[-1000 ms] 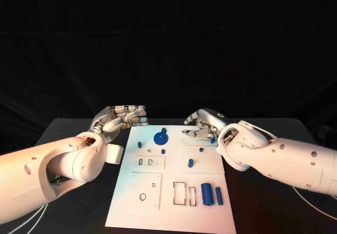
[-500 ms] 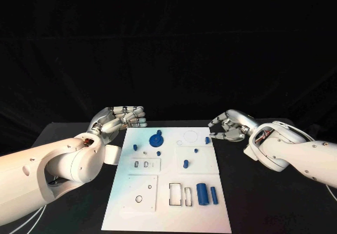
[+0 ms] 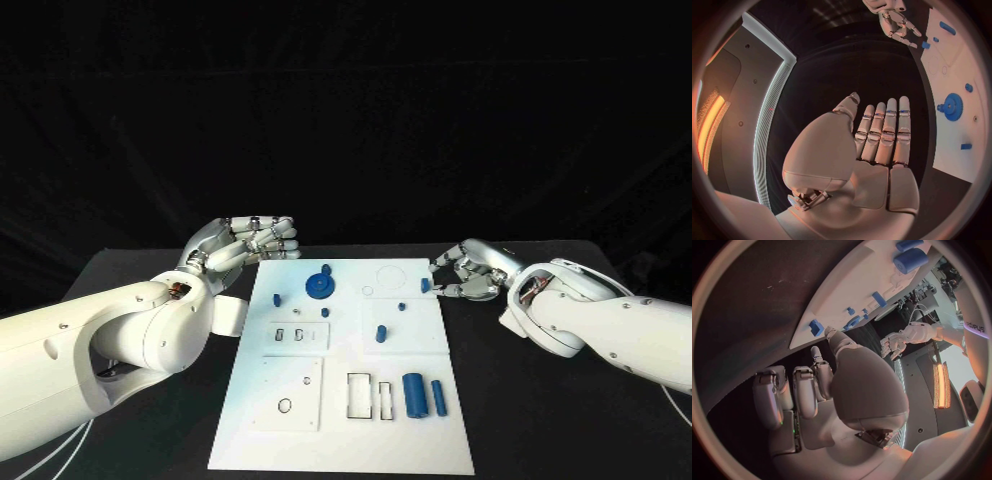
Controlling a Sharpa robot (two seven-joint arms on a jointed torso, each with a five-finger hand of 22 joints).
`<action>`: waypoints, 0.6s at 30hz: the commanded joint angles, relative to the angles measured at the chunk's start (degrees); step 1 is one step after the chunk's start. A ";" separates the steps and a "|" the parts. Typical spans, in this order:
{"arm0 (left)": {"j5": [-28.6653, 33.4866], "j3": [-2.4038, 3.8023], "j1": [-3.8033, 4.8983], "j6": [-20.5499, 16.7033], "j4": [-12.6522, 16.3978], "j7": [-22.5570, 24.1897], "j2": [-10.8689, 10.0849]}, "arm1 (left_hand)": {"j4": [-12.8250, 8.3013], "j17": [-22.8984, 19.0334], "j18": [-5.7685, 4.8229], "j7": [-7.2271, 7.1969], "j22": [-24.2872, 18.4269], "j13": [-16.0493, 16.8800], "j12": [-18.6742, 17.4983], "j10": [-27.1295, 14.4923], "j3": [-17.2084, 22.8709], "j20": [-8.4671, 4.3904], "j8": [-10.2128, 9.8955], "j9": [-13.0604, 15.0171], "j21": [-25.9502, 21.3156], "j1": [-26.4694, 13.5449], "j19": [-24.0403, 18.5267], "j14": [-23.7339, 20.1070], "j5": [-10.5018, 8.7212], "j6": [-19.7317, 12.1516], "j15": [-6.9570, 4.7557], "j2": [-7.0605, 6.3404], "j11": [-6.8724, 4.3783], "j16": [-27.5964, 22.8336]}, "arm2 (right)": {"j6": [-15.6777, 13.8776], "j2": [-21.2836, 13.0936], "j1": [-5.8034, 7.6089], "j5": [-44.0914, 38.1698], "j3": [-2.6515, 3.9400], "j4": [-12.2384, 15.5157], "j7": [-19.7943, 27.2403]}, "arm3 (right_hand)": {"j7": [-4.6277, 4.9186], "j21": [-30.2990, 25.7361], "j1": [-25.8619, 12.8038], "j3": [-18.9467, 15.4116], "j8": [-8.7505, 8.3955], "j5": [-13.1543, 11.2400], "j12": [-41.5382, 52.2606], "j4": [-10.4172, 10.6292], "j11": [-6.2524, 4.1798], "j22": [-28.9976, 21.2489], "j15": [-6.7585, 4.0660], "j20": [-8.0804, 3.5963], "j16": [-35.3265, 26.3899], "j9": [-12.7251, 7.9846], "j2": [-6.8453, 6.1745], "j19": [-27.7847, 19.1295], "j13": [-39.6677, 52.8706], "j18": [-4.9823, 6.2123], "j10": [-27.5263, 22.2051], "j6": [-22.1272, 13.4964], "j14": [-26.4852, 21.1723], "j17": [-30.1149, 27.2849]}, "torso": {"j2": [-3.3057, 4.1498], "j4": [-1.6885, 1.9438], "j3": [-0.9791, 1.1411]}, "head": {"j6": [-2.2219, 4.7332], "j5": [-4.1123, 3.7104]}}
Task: Assemble the parts on the task board
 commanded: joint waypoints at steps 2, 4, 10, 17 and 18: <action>0.05 0.03 0.04 1.12 0.07 0.29 0.03 | -0.07 -0.04 0.72 0.15 -0.05 0.07 -0.29 0.16 0.16 0.43 -0.30 0.00 -0.36 -0.02 -0.07 -0.20 0.21 0.24 -0.15 0.45 0.36 -0.38 | 0.89 0.97 -0.40 -1.61 -0.03 -1.31 -1.23 | 0.13 0.26 0.16 -0.22 -0.26 0.19 -0.18 0.00 -0.07 15.10 0.38 0.21 -0.22 -0.05 -0.38 5.97 4.93 -0.39 -0.26 -0.45 4.71 10.14 | -0.01 -0.02 -0.09 | -0.23 0.17; 0.05 0.03 0.04 1.10 0.08 0.29 0.00 | -0.07 -0.04 0.72 0.15 -0.05 0.07 -0.29 0.16 0.16 0.43 -0.30 0.00 -0.36 -0.02 -0.07 -0.20 0.21 0.24 -0.15 0.45 0.36 -0.38 | 0.85 1.48 -0.57 -1.70 -0.03 -1.82 -1.44 | 0.16 0.26 0.12 -0.24 -0.24 0.20 -0.05 0.04 -0.04 15.10 0.40 0.24 -0.19 -0.07 -0.33 5.97 5.05 -0.39 -0.15 -0.51 4.73 10.21 | 0.00 -0.02 -0.07 | -0.24 0.23; 0.05 0.03 0.04 1.09 0.15 0.29 -0.05 | -0.10 -0.03 0.72 0.16 -0.06 0.07 -0.31 0.18 0.18 0.43 -0.31 0.00 -0.35 -0.01 -0.06 -0.18 0.20 0.25 -0.16 0.43 0.35 -0.39 | 0.82 2.84 -0.95 -1.80 -0.04 -2.91 -1.86 | 0.22 0.26 0.00 -0.23 -0.06 0.24 0.30 0.20 0.02 15.10 0.48 0.33 -0.11 -0.05 0.00 5.97 5.34 -0.39 0.15 -0.37 4.77 10.36 | -0.06 -0.02 -0.05 | -0.39 0.36; 0.05 0.03 0.04 1.09 0.20 0.24 -0.10 | -0.11 -0.03 0.72 0.16 -0.06 0.08 -0.31 0.19 0.19 0.42 -0.32 0.00 -0.35 0.00 -0.06 -0.17 0.20 0.26 -0.16 0.42 0.35 -0.40 | 0.72 4.15 -1.13 -1.80 -0.04 -3.98 -2.24 | 0.09 0.26 -0.06 -0.05 0.46 0.26 1.01 0.35 -0.06 15.10 0.48 0.44 -0.02 0.18 0.72 5.97 5.91 -0.39 0.75 0.86 4.82 10.54 | -0.11 -0.06 -0.08 | -0.57 0.45; 0.05 0.03 0.04 1.09 0.21 0.23 -0.10 | -0.11 -0.03 0.72 0.16 -0.06 0.08 -0.31 0.19 0.19 0.42 -0.32 0.00 -0.35 0.00 -0.06 -0.17 0.20 0.26 -0.16 0.42 0.35 -0.40 | 0.69 4.31 -1.16 -1.73 -0.04 -4.11 -2.26 | 0.04 0.26 -0.08 0.01 0.59 0.25 1.10 0.39 -0.10 15.10 0.46 0.44 -0.01 0.23 0.89 5.97 5.98 -0.39 0.82 1.16 4.83 10.57 | -0.10 -0.07 -0.08 | -0.60 0.44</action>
